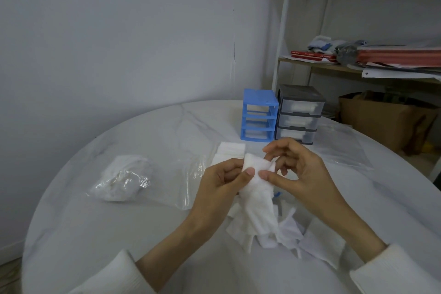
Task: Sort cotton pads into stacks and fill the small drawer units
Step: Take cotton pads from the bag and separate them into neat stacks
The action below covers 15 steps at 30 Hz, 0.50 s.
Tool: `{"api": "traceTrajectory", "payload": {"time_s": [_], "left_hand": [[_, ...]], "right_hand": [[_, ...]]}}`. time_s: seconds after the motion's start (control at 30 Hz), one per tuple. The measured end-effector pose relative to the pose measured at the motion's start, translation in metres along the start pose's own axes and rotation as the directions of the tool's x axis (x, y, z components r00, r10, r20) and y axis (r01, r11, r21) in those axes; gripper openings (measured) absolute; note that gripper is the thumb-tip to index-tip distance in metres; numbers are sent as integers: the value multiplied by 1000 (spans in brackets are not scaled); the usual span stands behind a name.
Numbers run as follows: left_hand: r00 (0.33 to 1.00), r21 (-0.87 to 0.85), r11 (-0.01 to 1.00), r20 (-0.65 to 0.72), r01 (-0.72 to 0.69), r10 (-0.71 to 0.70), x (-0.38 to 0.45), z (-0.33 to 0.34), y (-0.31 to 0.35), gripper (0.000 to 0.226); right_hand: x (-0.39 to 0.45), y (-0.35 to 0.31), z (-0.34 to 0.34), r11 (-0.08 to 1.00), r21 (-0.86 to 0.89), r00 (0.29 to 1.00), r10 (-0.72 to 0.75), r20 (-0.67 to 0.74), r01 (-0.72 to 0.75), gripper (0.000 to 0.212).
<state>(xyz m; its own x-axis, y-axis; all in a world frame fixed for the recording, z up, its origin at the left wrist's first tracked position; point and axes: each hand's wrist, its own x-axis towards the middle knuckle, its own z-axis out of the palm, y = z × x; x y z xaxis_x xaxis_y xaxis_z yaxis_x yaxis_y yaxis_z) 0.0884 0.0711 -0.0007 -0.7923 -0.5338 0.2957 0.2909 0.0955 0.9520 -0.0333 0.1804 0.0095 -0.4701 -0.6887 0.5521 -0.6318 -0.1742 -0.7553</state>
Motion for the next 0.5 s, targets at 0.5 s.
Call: {"api": "traceTrajectory", "payload": {"time_s": [0.5], "left_hand": [[976,-48,990,-178,-135,125,5,-9,0,11]], "right_hand": [[-5,3,5,962,-232,965,-84,247,143,18]]}}
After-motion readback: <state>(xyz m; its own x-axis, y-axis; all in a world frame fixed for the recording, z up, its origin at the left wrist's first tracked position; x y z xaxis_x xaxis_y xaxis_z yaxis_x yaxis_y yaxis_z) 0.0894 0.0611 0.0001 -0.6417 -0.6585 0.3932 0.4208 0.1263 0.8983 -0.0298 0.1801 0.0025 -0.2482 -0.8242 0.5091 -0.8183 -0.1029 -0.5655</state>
